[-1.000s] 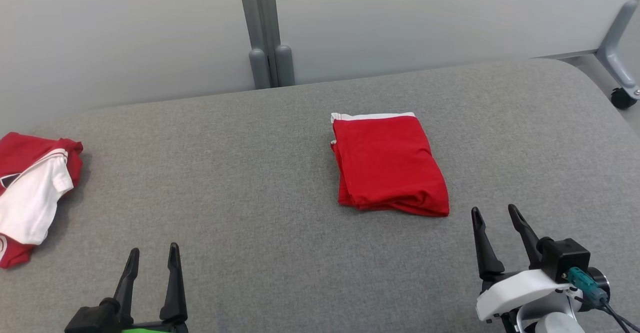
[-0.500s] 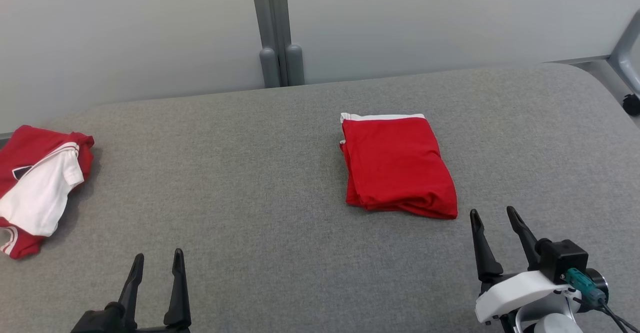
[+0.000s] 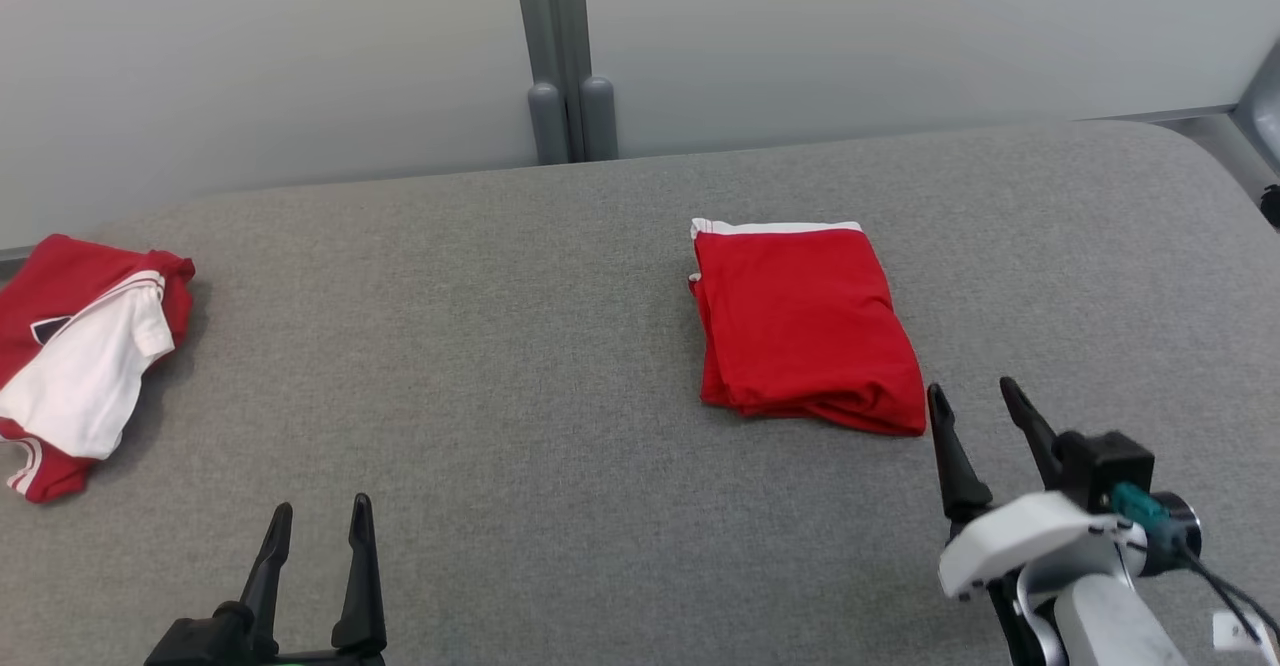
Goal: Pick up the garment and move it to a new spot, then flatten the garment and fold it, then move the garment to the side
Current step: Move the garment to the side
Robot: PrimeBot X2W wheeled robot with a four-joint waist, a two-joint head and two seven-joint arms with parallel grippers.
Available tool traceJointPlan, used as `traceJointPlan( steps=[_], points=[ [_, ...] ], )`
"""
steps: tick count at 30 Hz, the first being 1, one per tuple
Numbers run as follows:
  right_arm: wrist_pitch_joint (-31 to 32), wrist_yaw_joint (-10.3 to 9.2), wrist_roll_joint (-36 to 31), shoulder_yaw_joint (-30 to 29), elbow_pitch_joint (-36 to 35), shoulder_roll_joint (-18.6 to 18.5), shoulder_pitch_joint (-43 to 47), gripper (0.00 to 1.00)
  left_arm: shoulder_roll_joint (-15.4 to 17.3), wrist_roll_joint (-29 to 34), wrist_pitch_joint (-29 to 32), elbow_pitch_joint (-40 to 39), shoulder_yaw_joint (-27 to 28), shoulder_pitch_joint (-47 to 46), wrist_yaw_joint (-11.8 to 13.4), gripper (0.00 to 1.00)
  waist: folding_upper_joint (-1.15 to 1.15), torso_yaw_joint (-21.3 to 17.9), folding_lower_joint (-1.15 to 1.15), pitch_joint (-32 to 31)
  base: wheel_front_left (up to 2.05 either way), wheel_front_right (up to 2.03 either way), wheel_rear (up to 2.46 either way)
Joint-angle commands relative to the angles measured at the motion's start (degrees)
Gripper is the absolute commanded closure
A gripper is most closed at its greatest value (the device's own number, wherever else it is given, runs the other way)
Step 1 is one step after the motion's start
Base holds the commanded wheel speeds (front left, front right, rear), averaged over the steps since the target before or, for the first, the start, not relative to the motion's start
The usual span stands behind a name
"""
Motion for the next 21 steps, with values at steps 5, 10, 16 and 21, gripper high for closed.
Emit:
traceJointPlan(
  steps=[5, 10, 16, 21],
  points=[
    [10.77, -0.10, 2.47, -1.90, 8.01, -0.63, -12.65, 0.00, 0.24, 0.12, -0.01, -0.42, -1.17, -0.84, -0.15, 0.00, 0.00, 2.88, 0.00, 2.85, 0.00, 0.00, 0.00],
    [19.63, -0.07, 0.99, -6.12, 16.51, -2.41, -22.79, 0.00, 0.23, -0.03, -0.01, -1.01, -2.53, -2.87, -0.15, 0.00, 0.00, 6.91, 0.00, 6.33, 0.00, 0.00, 0.00],
    [25.42, -0.07, -2.80, -10.82, 25.22, -4.63, -29.28, 0.00, 0.23, -0.67, -0.01, -2.82, -3.36, -4.65, -0.15, 0.00, 0.00, 11.10, 0.00, 10.57, 0.00, 0.00, 0.00],
    [27.57, -0.07, -2.91, -11.18, 30.24, -5.37, -31.82, 0.00, 0.23, -0.93, -0.01, -4.06, -4.16, -5.87, -0.15, 0.00, 0.00, 13.07, 0.00, 13.11, 0.00, 0.00, 0.00]
  ],
)
